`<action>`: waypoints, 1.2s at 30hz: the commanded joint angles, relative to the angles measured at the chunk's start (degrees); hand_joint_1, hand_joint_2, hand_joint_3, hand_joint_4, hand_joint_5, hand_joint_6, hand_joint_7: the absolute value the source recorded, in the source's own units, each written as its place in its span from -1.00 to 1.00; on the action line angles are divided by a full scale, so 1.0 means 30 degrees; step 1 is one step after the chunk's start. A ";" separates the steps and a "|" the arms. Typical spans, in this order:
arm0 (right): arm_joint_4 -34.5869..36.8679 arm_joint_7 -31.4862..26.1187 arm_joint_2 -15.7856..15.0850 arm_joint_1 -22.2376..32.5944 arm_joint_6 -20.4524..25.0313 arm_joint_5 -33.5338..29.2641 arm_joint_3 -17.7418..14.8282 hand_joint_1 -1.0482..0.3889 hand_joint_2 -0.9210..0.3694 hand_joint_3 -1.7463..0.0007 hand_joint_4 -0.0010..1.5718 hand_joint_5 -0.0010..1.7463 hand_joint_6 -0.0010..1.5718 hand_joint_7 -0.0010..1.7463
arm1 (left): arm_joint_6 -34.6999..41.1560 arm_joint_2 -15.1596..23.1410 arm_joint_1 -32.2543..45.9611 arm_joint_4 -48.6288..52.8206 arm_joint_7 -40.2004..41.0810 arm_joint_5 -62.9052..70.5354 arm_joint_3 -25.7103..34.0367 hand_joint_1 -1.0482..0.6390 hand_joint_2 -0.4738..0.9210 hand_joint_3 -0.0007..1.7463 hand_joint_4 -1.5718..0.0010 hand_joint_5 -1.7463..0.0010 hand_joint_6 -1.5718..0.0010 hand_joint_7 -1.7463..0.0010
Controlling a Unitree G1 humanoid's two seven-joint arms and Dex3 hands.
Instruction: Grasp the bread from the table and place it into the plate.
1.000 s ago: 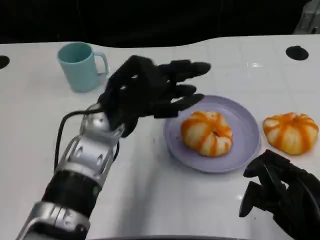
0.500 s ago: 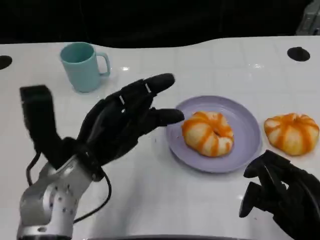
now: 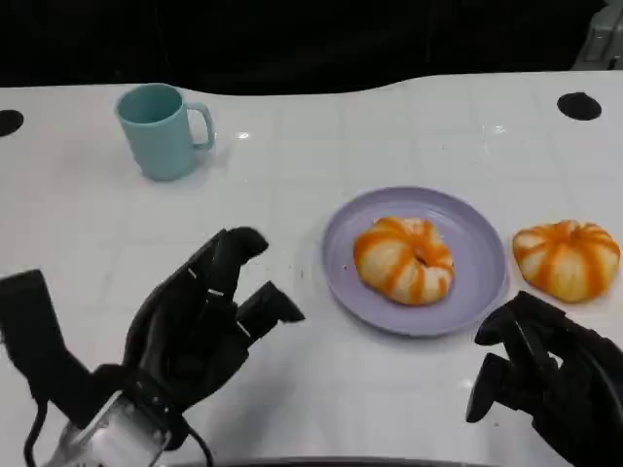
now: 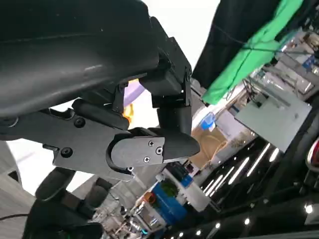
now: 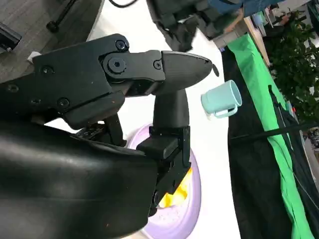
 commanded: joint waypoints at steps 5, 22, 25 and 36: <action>-0.0396 -0.0299 -0.0220 -0.0158 0.0451 0.0060 -0.0211 -0.16 -1.00 0.55 -0.18 1.00 -0.36 0.85 | -0.0288 -0.0048 0.1494 -0.0959 0.1015 0.0089 -0.0286 -0.41 1.00 -0.40 0.02 -1.00 0.32 -1.00; -0.0285 -0.0316 -0.0155 -0.0258 0.0549 0.0293 -0.0444 -0.16 -1.00 0.56 -0.19 1.00 -0.37 0.86 | -0.1175 0.0061 0.2530 -0.1299 0.1581 0.0674 -0.0731 -0.39 1.00 -0.44 -0.04 -1.00 0.25 -1.00; -0.0323 -0.0334 -0.0139 -0.0183 0.0479 0.0235 -0.0442 -0.16 -1.00 0.57 -0.18 1.00 -0.37 0.86 | -0.1493 0.0077 0.2587 -0.1160 0.1494 0.0918 -0.0837 -0.40 1.00 -0.46 -0.06 -1.00 0.23 -1.00; -0.0050 -0.0086 -0.0110 -0.0147 0.0086 0.0128 -0.0335 -0.15 -1.00 0.56 -0.18 1.00 -0.36 0.85 | -0.1649 0.0319 0.2638 -0.0951 0.1347 0.1019 -0.0936 -0.40 1.00 -0.52 -0.06 -1.00 0.21 -1.00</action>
